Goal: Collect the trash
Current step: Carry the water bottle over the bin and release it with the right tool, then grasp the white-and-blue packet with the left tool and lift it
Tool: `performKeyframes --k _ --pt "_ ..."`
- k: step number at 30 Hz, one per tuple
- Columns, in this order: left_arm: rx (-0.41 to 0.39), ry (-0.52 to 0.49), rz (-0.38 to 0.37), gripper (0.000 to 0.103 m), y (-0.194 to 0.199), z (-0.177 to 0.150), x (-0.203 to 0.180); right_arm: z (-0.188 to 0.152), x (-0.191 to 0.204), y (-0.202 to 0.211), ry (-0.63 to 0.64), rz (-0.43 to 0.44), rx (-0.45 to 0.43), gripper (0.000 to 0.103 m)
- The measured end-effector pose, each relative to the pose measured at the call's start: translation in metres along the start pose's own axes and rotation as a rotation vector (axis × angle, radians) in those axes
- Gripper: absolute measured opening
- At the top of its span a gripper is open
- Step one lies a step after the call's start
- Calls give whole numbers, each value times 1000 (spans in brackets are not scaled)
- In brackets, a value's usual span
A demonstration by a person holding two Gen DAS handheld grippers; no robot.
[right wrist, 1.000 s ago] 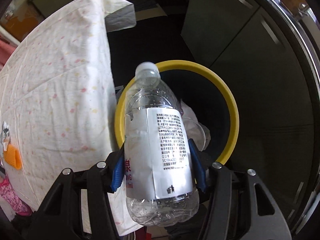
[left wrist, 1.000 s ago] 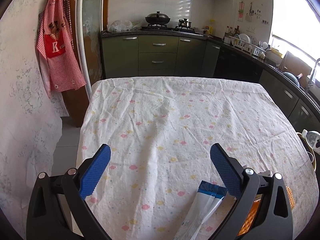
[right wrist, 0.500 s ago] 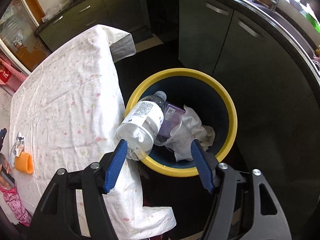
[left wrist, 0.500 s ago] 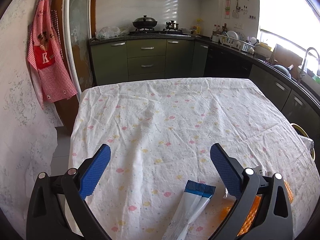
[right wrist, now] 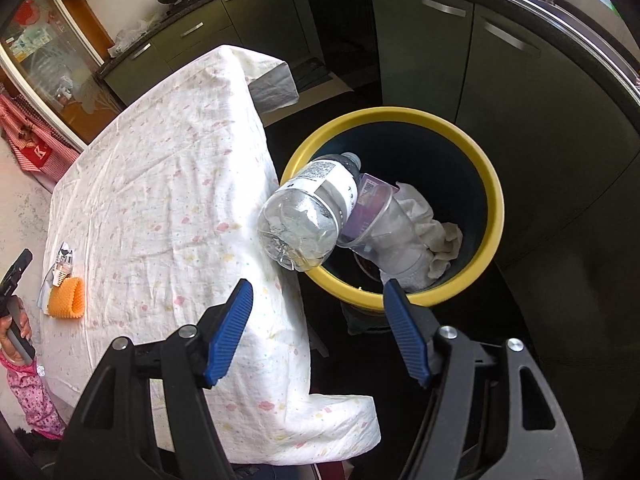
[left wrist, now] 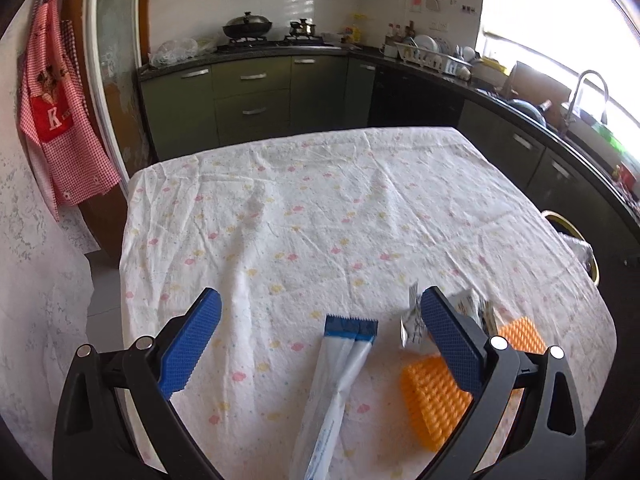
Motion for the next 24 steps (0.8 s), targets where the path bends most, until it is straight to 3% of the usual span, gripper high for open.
performKeyframes --k 5,9,13,17,24 --pt "127 -92 -33 97 15 -21 3 -2 13 3 24 44 -15 65" --pt "205 -110 -67 76 14 -35 1 -2 22 5 32 74 -35 66" --pt "254 -130 -85 66 4 -45 -5 -5 28 7 42 86 -34 66" --pt "292 -156 -82 64 -4 -53 -11 -8 28 10 43 91 -38 66" --pt "336 -133 -103 37 -9 -61 -12 -9 27 11 45 103 -40 66"
Point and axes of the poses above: each gripper's, at about its wrist camera, not at the fingertips, and y roughly against the way its jaws point, x to its left, z to its top, the point moved 3 cm from there along -y, roughly the way its jaws point, and after that the axes turned 8 degrees about -x, right-handed, at the moved point
